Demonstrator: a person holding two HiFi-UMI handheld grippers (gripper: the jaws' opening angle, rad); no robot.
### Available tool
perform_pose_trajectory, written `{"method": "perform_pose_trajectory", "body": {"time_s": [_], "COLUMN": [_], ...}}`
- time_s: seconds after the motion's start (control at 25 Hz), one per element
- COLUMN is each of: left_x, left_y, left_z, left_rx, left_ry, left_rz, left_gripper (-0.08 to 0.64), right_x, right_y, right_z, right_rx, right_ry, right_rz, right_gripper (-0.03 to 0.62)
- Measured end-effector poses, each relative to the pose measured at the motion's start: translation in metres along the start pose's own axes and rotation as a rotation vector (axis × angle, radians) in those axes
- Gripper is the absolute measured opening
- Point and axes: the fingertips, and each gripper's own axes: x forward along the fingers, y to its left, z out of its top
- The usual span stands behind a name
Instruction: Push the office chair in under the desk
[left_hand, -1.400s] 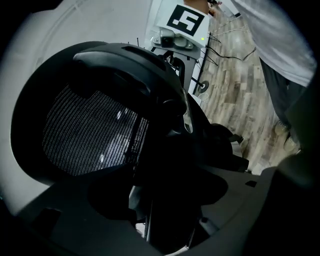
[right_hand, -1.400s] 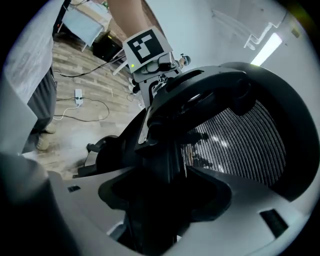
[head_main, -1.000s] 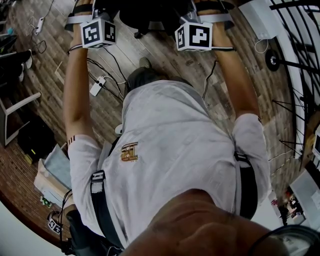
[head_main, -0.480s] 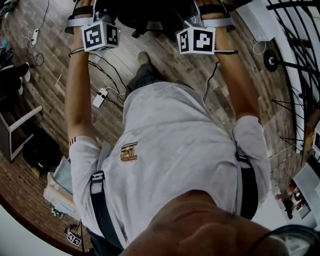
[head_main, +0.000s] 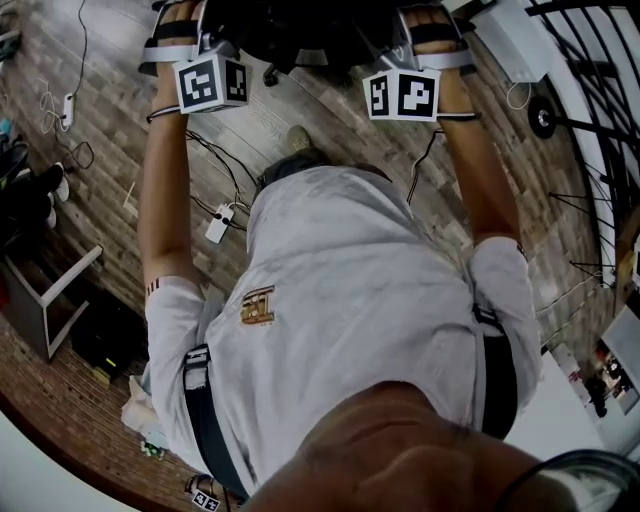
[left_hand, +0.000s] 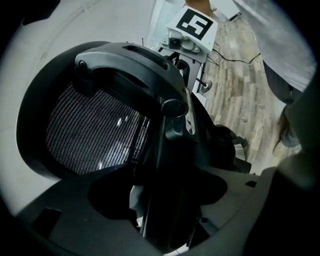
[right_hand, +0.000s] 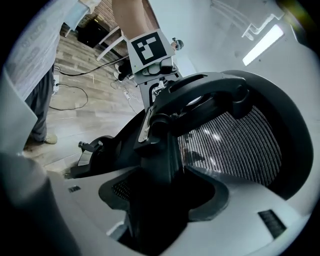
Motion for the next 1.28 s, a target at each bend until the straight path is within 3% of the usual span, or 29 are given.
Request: {"method": "perform_pose_trajectory", "body": {"time_s": [1.28], "left_x": [0.243], "left_y": [0.145], "left_z": [-0.210], "left_rx": [0.071], "left_ry": [-0.221], "left_rz": [-0.079], "left_gripper": [0.331], "right_x": [0.312], "right_y": [-0.110], "right_z": [-0.011], "right_rx": [0.145], "right_ry": [0.250], "right_rz": [-0.072], "right_gripper": [0.258]}}
